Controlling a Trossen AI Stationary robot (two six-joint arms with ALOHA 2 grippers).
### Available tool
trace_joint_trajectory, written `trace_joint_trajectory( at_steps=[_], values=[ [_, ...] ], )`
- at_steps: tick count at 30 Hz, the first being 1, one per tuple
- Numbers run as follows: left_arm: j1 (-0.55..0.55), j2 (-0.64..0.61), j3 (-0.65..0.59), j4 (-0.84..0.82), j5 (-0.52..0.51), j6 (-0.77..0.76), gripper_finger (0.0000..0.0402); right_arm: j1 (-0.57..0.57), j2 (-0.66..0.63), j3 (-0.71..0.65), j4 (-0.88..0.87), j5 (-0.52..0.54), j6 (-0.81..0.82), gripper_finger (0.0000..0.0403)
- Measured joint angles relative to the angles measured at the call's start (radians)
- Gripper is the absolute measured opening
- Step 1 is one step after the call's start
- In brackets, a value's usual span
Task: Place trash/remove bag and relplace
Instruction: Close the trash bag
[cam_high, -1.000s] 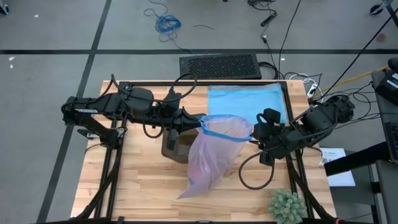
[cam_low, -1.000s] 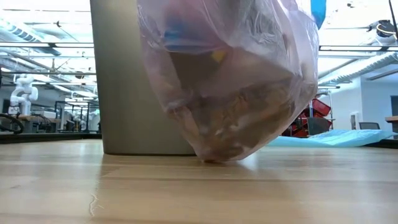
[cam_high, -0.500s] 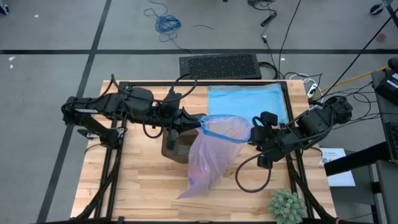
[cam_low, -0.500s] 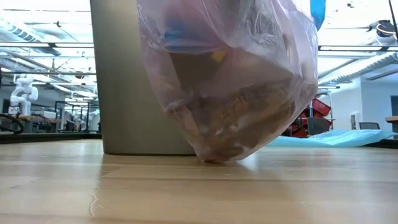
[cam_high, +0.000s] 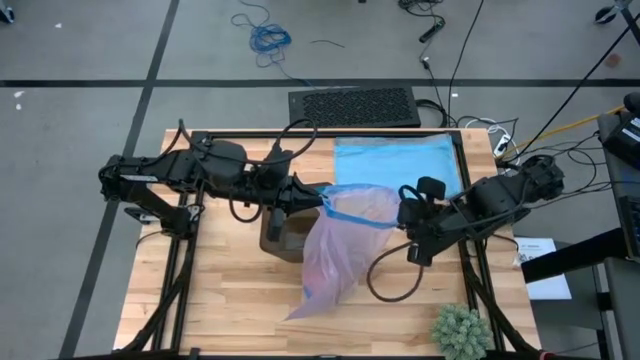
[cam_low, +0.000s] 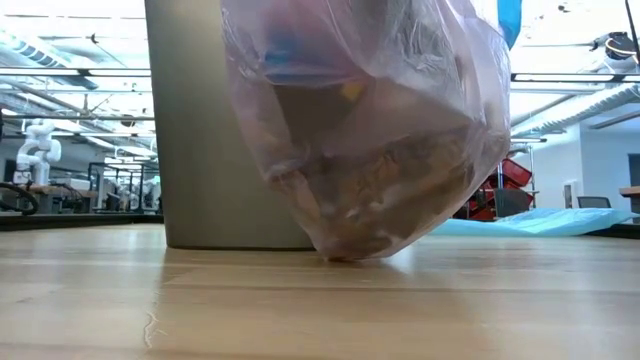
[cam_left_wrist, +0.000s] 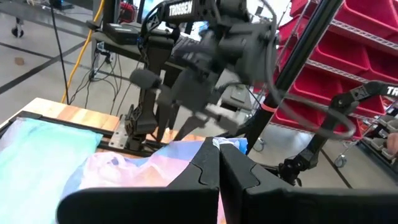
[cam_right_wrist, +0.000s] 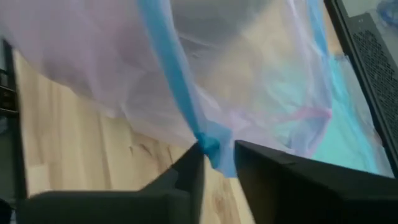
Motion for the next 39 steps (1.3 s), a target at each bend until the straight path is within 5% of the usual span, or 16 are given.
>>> trace_joint_trajectory(
  at_steps=[4, 18, 39],
  values=[
    [0.000, 0.000, 0.000, 0.022, 0.003, 0.000, 0.0001, 0.002, 0.000, -0.022, 0.003, 0.000, -0.016, 0.0009],
    [0.000, -0.005, 0.000, 0.021, 0.029, 0.004, 0.0009, 0.018, -0.001, 0.229, 0.001, 0.051, -0.056, 0.0000],
    [0.007, -0.040, 0.000, -0.069, -0.125, 0.080, 0.0212, -0.024, -0.001, 0.329, -0.031, 0.139, -0.135, 0.0000]
  ],
)
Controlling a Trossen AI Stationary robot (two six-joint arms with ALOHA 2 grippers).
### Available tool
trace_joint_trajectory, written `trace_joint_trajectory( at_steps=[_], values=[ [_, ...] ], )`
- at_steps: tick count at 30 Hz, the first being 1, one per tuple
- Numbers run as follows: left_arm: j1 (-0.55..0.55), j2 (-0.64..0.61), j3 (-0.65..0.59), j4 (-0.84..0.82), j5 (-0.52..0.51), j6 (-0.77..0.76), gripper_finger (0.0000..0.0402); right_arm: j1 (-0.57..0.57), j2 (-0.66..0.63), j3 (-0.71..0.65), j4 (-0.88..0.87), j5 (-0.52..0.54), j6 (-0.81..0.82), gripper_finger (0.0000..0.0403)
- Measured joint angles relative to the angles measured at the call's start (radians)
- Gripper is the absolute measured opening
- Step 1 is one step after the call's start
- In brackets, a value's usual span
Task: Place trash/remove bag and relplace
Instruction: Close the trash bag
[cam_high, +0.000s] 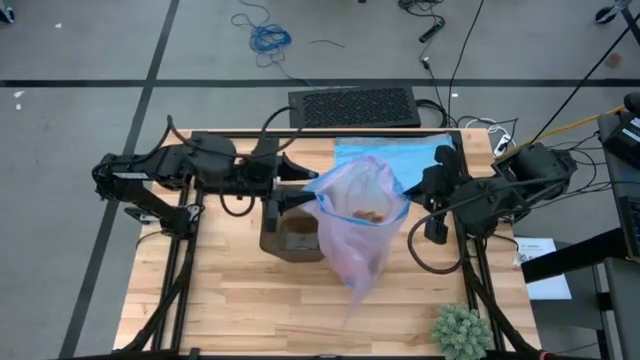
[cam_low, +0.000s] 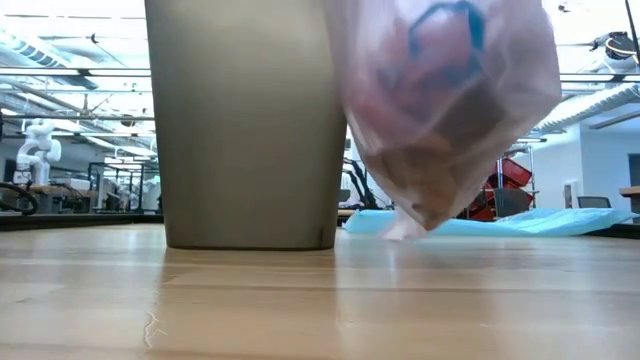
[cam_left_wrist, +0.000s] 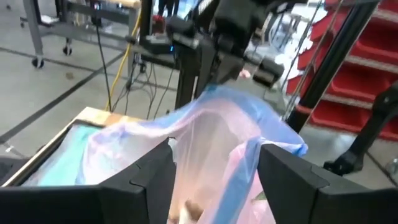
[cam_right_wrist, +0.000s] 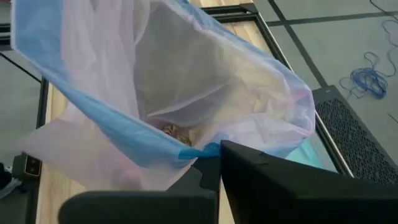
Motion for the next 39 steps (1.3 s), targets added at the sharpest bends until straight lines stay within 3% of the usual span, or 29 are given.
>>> trace_joint_trajectory(
  at_steps=[5, 12, 20, 22, 26, 28, 31, 36, 39],
  values=[
    [0.000, -0.001, 0.000, 0.009, -0.001, 0.000, 0.0224, 0.000, -0.002, 0.007, -0.003, 0.038, -0.015, 0.0000],
    [0.000, -0.003, 0.000, -0.003, 0.048, -0.011, 0.0248, -0.002, -0.004, 0.107, -0.002, 0.202, -0.087, 0.0000],
    [0.007, -0.003, 0.000, 0.003, 0.071, -0.010, 0.0261, -0.041, -0.005, 0.172, 0.000, 0.247, -0.180, 0.0000],
    [0.008, -0.006, 0.000, 0.004, 0.152, -0.011, 0.0261, -0.055, -0.004, 0.172, -0.001, 0.251, -0.203, 0.0000],
    [0.006, -0.007, 0.000, 0.005, 0.531, -0.092, 0.0261, -0.086, -0.001, 0.172, -0.001, 0.250, -0.238, 0.0000],
    [0.004, -0.001, 0.000, 0.007, 0.620, -0.122, 0.0261, -0.092, 0.001, 0.172, -0.001, 0.248, -0.246, 0.0000],
    [0.007, 0.001, 0.000, 0.008, 0.574, -0.126, 0.0261, -0.092, 0.005, 0.172, -0.001, 0.247, -0.252, 0.0000],
    [0.052, 0.002, 0.000, 0.051, 0.314, -0.063, 0.0261, -0.092, 0.015, 0.172, 0.001, 0.217, -0.259, 0.0000],
    [0.108, 0.006, 0.001, 0.163, 0.310, -0.114, 0.0261, -0.094, 0.026, 0.172, 0.001, 0.202, -0.265, 0.0000]
  ],
)
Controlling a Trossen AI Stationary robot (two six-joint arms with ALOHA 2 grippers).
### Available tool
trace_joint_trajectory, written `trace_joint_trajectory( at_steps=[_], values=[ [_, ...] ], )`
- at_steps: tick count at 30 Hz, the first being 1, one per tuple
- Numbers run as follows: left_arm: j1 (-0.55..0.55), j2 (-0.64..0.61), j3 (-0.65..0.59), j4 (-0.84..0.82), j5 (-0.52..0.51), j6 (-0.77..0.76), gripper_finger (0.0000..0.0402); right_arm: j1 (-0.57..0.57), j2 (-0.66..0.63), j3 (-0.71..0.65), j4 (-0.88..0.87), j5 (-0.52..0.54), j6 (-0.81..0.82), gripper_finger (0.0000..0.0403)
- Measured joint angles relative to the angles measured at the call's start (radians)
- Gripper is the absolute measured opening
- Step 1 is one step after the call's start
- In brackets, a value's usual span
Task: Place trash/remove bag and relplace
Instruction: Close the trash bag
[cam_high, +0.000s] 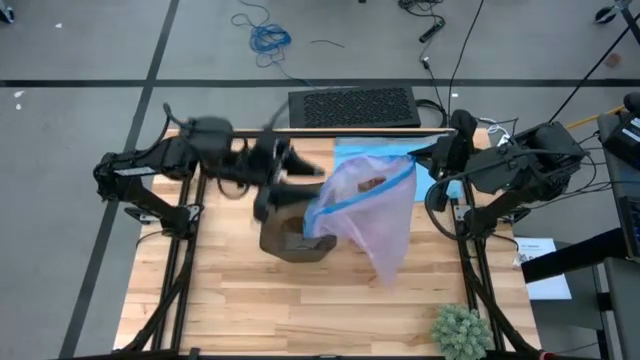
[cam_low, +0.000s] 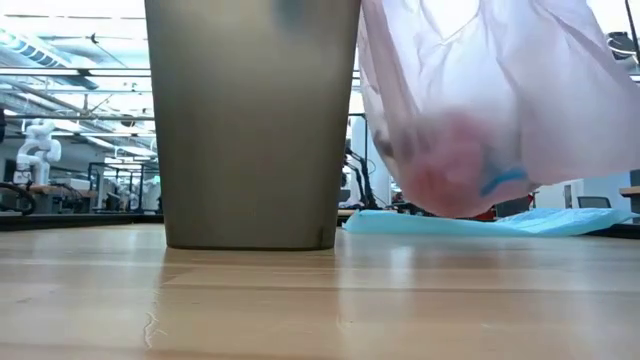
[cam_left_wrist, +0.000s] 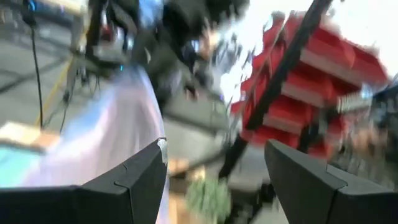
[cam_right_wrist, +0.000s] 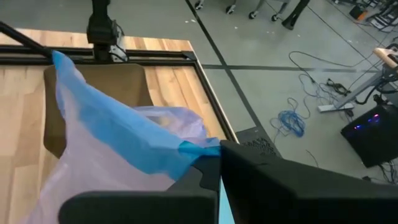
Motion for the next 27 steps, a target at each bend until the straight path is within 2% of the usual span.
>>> trace_joint_trajectory(
  at_steps=[6, 14, 27],
  values=[
    [0.060, 0.064, 0.002, 0.126, 0.086, -0.002, 0.0261, -0.032, 0.040, 0.000, 0.058, -0.001, -0.067, 0.0000],
    [0.090, 0.128, 0.001, 0.174, 0.085, -0.072, 0.0261, -0.060, 0.057, -0.001, 0.190, 0.002, -0.181, 0.0000],
    [0.134, 0.170, 0.001, 0.249, 0.067, 0.029, 0.0261, -0.063, 0.057, -0.001, 0.285, -0.007, -0.276, 0.0000]
  ],
)
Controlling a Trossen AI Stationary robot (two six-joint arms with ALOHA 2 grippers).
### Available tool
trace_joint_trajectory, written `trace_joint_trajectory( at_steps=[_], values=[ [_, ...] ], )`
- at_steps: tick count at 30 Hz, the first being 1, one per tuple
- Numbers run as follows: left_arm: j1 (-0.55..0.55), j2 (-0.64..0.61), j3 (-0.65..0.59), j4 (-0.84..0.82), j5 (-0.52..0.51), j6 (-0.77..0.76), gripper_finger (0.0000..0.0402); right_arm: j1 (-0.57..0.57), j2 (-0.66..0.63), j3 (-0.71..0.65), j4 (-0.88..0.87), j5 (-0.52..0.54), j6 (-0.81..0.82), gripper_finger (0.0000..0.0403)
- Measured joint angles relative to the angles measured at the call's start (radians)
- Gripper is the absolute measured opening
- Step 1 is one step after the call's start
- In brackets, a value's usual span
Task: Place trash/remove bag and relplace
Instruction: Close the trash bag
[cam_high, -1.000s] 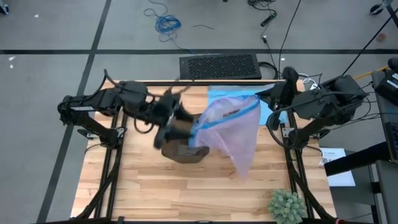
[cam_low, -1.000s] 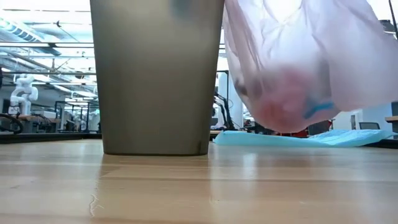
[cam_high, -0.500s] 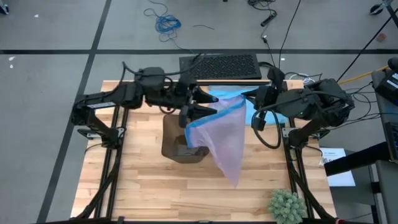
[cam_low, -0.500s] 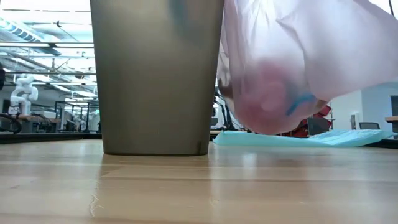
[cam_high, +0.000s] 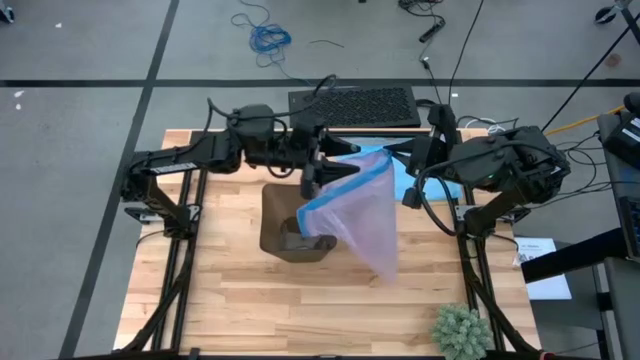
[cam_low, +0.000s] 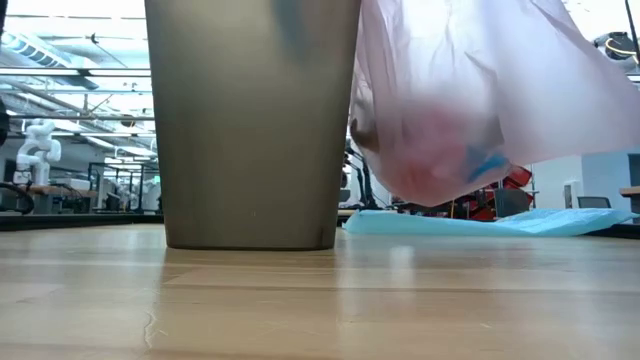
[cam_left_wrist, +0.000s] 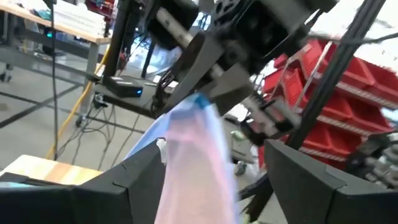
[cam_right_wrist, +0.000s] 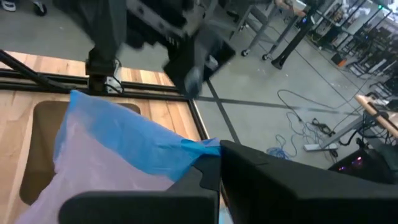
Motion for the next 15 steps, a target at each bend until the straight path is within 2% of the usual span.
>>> trace_joint_trajectory(
  at_steps=[15],
  values=[
    [0.042, 0.029, 0.000, -0.025, 0.028, 0.022, 0.0262, -0.001, 0.000, 0.000, 0.000, 0.000, -0.009, 0.0000]
  ],
)
